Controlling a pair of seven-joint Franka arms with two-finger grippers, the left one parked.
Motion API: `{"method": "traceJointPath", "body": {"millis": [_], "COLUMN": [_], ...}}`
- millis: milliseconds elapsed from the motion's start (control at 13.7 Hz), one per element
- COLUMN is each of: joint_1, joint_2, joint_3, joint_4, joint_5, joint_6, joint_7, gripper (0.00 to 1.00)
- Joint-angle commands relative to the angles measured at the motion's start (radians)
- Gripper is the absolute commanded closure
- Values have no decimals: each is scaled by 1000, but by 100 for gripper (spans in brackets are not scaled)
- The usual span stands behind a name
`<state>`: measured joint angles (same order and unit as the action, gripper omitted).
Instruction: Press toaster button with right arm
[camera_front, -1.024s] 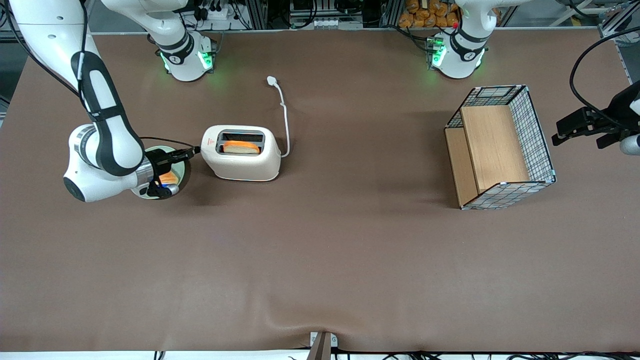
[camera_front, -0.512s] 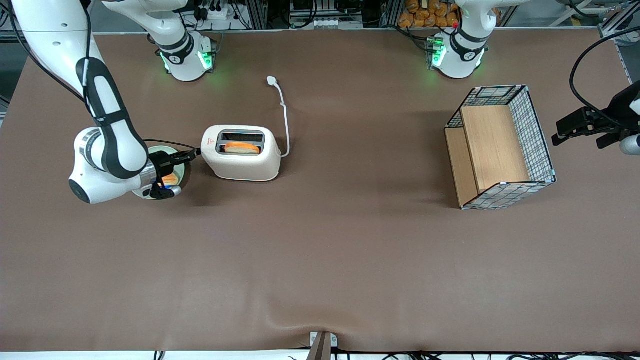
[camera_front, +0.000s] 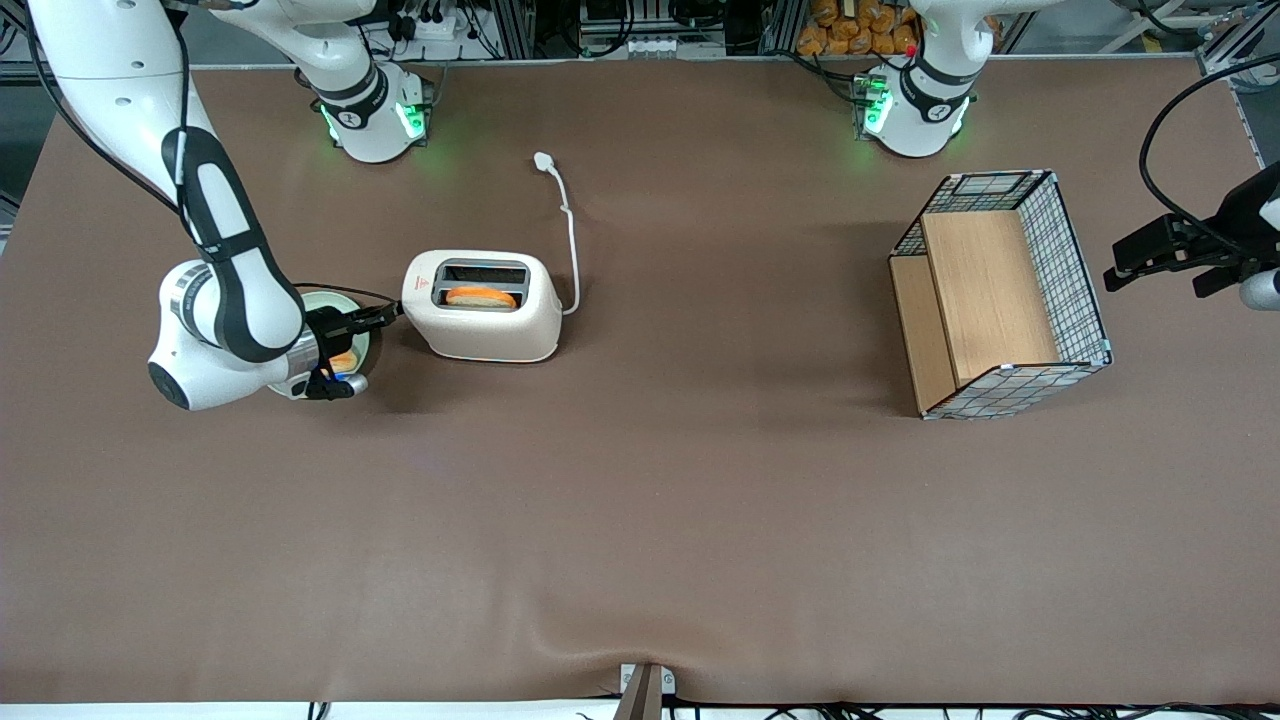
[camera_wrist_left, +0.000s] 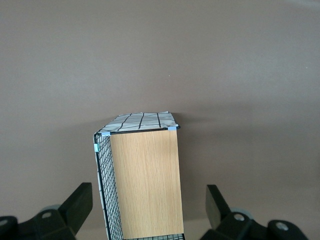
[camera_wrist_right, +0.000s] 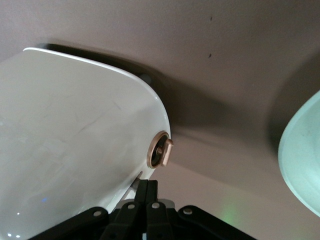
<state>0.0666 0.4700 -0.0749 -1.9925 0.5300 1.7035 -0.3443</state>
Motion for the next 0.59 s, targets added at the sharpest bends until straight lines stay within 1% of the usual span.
{"method": "traceJointPath", "body": {"millis": [0, 366, 512], "joint_1": [18, 9, 6], "joint_2": [42, 88, 96], "joint_3": [7, 7, 7], "joint_4": [-45, -43, -43], "joint_5": [39, 76, 76], "joint_6": [64, 91, 97], "joint_7": [-59, -133, -140], "gripper": [100, 100, 100]}}
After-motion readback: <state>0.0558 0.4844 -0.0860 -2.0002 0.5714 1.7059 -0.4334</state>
